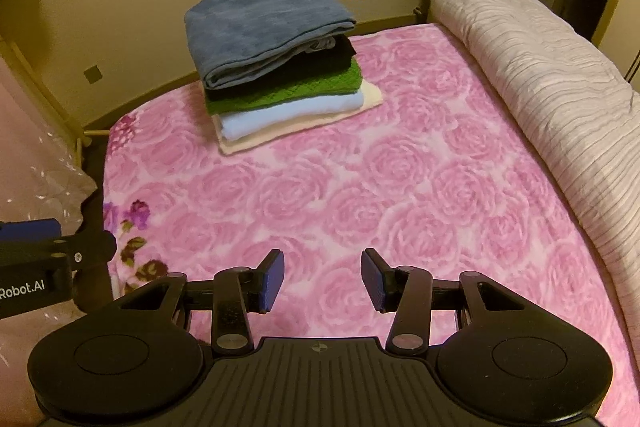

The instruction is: Fold clothes

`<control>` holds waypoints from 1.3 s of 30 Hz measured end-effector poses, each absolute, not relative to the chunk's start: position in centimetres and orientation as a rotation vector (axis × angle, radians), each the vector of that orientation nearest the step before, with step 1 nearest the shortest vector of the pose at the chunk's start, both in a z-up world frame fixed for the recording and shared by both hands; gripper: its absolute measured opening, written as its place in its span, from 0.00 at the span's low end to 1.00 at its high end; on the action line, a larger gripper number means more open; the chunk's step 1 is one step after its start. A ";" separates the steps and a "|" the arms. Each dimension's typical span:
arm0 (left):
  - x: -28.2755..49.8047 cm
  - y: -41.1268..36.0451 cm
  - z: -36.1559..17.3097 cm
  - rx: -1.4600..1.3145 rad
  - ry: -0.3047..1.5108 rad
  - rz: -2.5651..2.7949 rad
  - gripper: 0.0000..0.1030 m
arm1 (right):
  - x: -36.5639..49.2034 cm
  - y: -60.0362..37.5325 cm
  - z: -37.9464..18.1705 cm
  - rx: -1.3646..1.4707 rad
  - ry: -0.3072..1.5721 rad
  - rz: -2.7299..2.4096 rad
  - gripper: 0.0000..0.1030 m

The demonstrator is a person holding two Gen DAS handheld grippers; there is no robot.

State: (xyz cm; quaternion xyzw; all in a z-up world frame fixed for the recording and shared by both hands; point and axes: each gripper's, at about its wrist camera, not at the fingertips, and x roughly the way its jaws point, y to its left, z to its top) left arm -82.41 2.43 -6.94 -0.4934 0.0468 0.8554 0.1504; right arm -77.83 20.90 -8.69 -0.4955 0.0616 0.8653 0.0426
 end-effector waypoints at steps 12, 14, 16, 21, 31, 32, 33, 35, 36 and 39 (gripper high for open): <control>-84.7 3.4 -7.8 -1.411 0.152 2.453 0.57 | -80.6 21.6 -9.7 -1.531 0.197 2.641 0.45; -85.0 3.6 -8.0 -1.415 0.152 2.450 0.57 | -81.0 21.7 -9.9 -1.534 0.198 2.642 0.45; -85.4 3.8 -8.2 -1.418 0.152 2.448 0.57 | -81.4 21.8 -10.1 -1.536 0.196 2.644 0.45; -86.2 4.1 -8.7 -1.428 0.151 2.450 0.57 | -82.3 22.2 -10.5 -1.547 0.190 2.643 0.45; -87.7 4.9 -9.6 -1.437 0.164 2.444 0.57 | -84.2 23.1 -11.4 -1.563 0.187 2.634 0.45; -87.8 5.0 -9.7 -1.438 0.165 2.444 0.57 | -84.4 23.2 -11.4 -1.564 0.187 2.633 0.45; -88.0 5.1 -9.8 -1.439 0.166 2.445 0.57 | -84.6 23.4 -11.5 -1.564 0.188 2.632 0.45; -88.3 5.3 -10.0 -1.439 0.167 2.445 0.57 | -84.9 23.5 -11.6 -1.565 0.192 2.630 0.45; -88.5 5.4 -10.1 -1.439 0.168 2.444 0.57 | -85.1 23.7 -11.7 -1.565 0.194 2.630 0.45; -89.0 5.8 -10.4 -1.435 0.169 2.442 0.57 | -85.6 23.9 -11.9 -1.566 0.197 2.627 0.45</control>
